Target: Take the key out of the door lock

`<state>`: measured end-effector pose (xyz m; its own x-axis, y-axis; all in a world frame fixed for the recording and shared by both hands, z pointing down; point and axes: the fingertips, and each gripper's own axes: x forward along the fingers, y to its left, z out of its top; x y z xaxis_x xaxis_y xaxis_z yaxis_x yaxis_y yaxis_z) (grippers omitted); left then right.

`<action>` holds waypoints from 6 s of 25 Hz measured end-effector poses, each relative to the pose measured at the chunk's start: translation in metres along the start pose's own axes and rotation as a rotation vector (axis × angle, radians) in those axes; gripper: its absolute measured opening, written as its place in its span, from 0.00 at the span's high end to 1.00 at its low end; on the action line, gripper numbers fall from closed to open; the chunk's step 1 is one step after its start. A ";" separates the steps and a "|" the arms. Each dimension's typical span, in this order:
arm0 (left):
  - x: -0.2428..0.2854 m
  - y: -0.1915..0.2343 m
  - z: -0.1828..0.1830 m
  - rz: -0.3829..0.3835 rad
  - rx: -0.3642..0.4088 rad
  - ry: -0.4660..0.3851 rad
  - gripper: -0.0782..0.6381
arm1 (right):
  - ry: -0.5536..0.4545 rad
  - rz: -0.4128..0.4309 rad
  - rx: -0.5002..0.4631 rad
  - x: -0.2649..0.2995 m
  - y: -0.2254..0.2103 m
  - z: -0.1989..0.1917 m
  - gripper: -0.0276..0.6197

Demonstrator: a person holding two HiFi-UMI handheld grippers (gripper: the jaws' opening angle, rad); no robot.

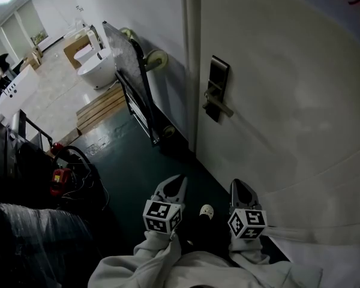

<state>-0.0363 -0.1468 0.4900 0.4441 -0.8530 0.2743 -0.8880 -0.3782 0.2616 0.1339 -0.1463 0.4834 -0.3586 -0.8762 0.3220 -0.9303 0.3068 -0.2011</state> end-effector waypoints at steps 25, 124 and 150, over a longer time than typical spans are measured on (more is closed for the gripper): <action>0.102 0.032 0.030 0.083 -0.071 -0.046 0.86 | 0.021 0.112 -0.041 0.097 -0.041 0.034 0.88; 0.265 0.058 0.099 -0.377 -1.184 -0.098 0.85 | 0.013 -0.154 0.029 0.132 -0.047 0.038 0.88; 0.247 0.064 0.094 -0.330 -1.205 -0.083 0.85 | 0.030 -0.094 -0.002 0.143 -0.035 0.036 0.88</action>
<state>0.0051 -0.4156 0.4879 0.5770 -0.8167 -0.0132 -0.0426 -0.0463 0.9980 0.1179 -0.2960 0.5028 -0.2722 -0.8894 0.3672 -0.9600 0.2247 -0.1673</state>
